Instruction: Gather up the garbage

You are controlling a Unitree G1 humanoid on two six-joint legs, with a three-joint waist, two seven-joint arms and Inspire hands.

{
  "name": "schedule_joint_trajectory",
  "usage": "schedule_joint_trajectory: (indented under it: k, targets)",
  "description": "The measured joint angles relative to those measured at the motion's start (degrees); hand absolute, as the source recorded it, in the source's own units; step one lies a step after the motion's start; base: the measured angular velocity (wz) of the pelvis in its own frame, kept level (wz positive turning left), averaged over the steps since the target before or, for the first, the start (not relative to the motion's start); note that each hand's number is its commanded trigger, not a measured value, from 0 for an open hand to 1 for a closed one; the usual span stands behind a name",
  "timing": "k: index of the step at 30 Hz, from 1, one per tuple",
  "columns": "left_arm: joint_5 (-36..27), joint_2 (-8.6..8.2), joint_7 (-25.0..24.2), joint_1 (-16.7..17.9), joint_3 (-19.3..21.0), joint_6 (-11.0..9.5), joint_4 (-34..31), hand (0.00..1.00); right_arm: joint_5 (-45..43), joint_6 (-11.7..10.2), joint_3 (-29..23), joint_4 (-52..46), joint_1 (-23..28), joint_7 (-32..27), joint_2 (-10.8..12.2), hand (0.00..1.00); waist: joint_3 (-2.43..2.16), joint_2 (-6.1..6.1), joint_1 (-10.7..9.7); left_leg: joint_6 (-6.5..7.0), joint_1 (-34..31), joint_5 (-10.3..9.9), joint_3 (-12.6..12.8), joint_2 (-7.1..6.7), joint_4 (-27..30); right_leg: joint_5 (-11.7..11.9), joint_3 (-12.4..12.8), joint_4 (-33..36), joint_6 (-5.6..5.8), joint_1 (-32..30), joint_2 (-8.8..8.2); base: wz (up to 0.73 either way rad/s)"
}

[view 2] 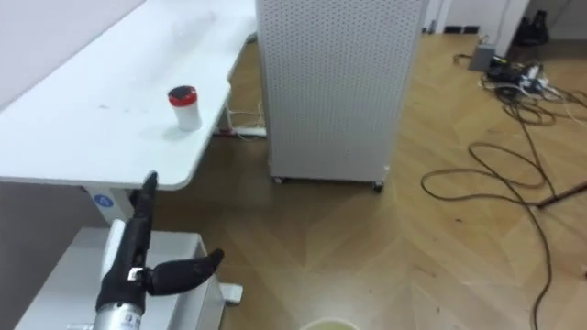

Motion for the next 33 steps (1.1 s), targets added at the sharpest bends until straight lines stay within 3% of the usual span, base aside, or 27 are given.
schedule_joint_trajectory:
  k: [4,10,13,16,20,27,31,33]
  targets:
    - [-0.11,0.05,0.42,0.01,2.14,0.0,-0.22,0.0,-1.67,0.3,0.0,0.02,-1.49,1.12,-0.26,1.0,0.17,0.02,1.0,0.01,0.4,-0.02,-0.38,-0.02,-0.27,1.07,-2.02,-0.07,-0.74,-1.26,-0.02,-0.52]
    - [-0.14,0.05,1.45,0.02,3.22,0.0,-1.49,0.0,-1.65,1.16,-0.05,0.02,-1.5,1.78,-0.76,1.0,0.42,-0.44,0.92,-0.01,0.44,-0.01,-0.37,0.12,-0.54,1.23,-2.08,0.01,-0.99,-2.12,0.07,-0.04]
    - [-0.18,0.06,2.16,0.12,4.27,0.0,-1.48,0.0,-1.74,1.15,-0.05,-0.03,-1.44,2.41,-0.87,1.0,0.5,-1.31,1.65,-0.12,0.81,0.05,-0.6,0.13,-1.39,1.61,-1.91,-0.08,-1.54,-2.74,0.39,-0.18]
    - [-0.06,0.12,2.24,0.41,4.74,0.0,-1.48,0.0,-1.66,1.15,-0.3,-0.04,-1.02,3.55,-0.98,1.0,0.24,-2.09,2.57,-0.27,0.94,0.11,-1.0,0.26,-1.83,2.17,-0.94,-0.67,-1.62,-2.84,1.22,-0.14]
    - [-0.74,1.82,4.55,0.52,5.54,0.0,-1.53,0.0,-1.69,1.15,-2.12,-0.21,-1.16,3.58,-1.34,1.0,0.12,-1.96,2.48,-0.91,1.0,0.23,-2.62,0.45,-3.13,3.34,-2.02,-2.15,-1.95,-2.41,1.76,-0.08]
    - [-4.65,1.93,9.36,0.58,6.88,-0.26,-1.48,0.0,-2.7,1.15,-2.25,-1.45,0.24,3.62,-2.51,1.0,-0.44,-1.12,2.59,-1.32,1.17,0.48,-4.16,0.68,-2.84,3.15,-3.34,-1.97,-2.39,-1.94,1.78,0.01]
    - [-4.83,2.33,9.22,0.9,7.28,-0.26,-1.44,0.0,-4.4,1.17,-2.58,-1.39,0.24,4.32,-2.51,1.0,-0.39,-1.22,2.63,-1.35,0.72,0.48,-3.97,1.54,0.37,1.64,-3.42,-0.75,-2.78,-1.45,1.87,0.02]
    - [-6.43,2.41,8.8,1.1,7.24,-0.2,-1.05,0.0,-4.91,1.27,-2.14,-1.2,0.24,4.04,-2.56,1.0,-0.28,-1.11,2.66,-1.37,-0.43,0.57,-4.08,3.13,7.18,-0.19,-3.09,0.35,-3.46,-0.2,2.32,0.0]
